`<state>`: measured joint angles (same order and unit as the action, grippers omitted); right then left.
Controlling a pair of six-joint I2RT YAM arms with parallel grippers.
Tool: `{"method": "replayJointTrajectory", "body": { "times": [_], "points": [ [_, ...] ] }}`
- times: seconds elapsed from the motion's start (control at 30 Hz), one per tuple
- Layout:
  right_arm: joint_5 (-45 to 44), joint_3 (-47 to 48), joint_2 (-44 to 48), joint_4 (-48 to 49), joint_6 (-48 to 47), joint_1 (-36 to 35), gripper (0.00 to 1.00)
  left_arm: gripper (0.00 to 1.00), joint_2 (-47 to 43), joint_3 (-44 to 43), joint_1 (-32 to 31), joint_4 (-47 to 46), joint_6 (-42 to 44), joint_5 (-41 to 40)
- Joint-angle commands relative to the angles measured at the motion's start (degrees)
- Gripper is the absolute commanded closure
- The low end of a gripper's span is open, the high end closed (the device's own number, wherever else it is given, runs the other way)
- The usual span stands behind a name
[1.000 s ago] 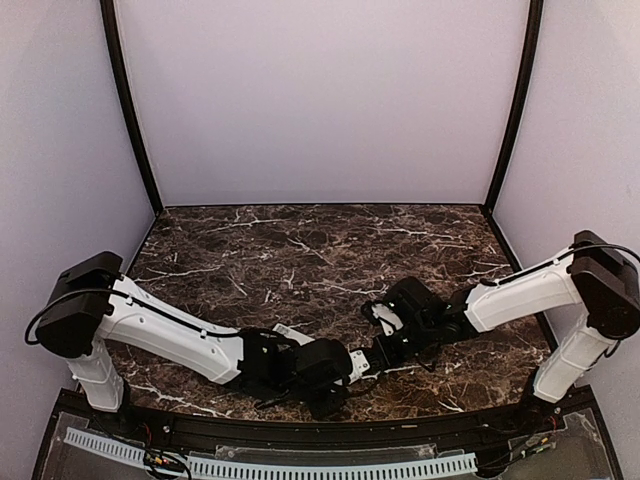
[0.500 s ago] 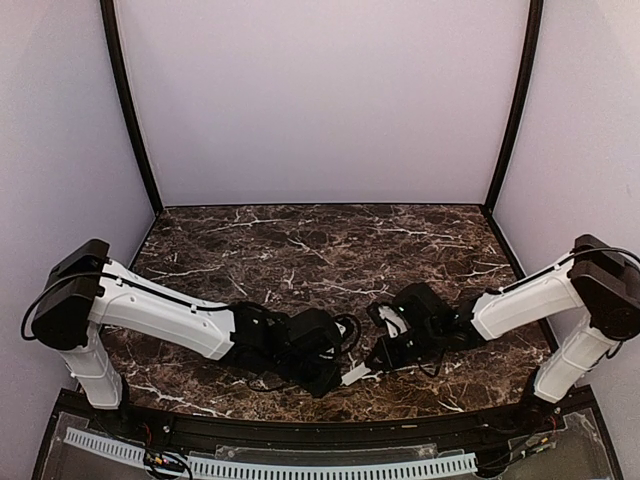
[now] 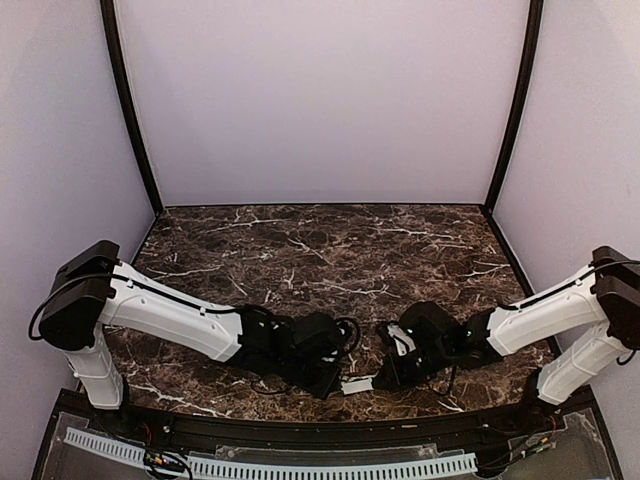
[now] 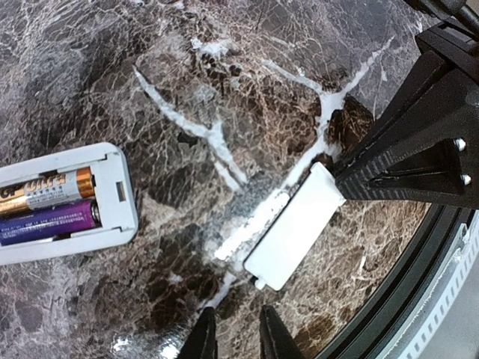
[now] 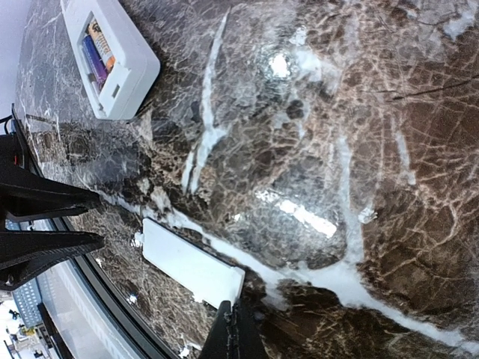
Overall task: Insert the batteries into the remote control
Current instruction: Move the right arm with the battery cover to the center of the board.
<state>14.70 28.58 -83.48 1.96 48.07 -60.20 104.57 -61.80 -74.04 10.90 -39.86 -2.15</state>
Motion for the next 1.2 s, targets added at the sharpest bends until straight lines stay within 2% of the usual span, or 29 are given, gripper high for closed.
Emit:
{"method": "replayJointTrajectory", "body": {
  "times": [0.0, 0.3, 0.47, 0.7, 0.83, 1.0, 1.17],
  "points": [
    [-3.5, -2.6, -0.3, -6.2, 3.8, -0.8, 1.0, 0.8, 0.5, 0.8, -0.1, -0.4, -0.8, 0.3],
    [-6.6, -1.3, 1.9, -7.9, 5.2, -1.5, 1.0, 0.8, 2.4, -1.3, -1.7, -1.0, 2.3, 3.3],
    [-7.4, 0.2, 2.3, -9.9, 4.8, -1.9, 1.0, 0.83, 5.2, -2.9, -1.8, 0.7, 3.9, 3.1],
    [-8.9, 1.3, 4.0, -12.1, 4.1, -2.0, 0.95, 0.85, 4.8, -4.1, -1.8, -1.2, 4.4, 2.9],
    [-9.2, 2.0, 5.0, -13.7, 3.4, -1.9, 0.94, 0.87, 5.4, -5.2, -1.8, 0.0, 4.8, -0.1],
    [-10.4, 2.0, 7.0, -14.7, 3.4, -2.0, 0.89, 0.89, 6.6, -7.2, -1.8, 1.2, 5.5, 0.5],
    [-10.9, 2.2, 8.2, -15.2, 3.3, -2.0, 0.89, 0.98, 7.3, -8.0, -1.8, 3.2, 6.4, -0.4]
  ]
}}
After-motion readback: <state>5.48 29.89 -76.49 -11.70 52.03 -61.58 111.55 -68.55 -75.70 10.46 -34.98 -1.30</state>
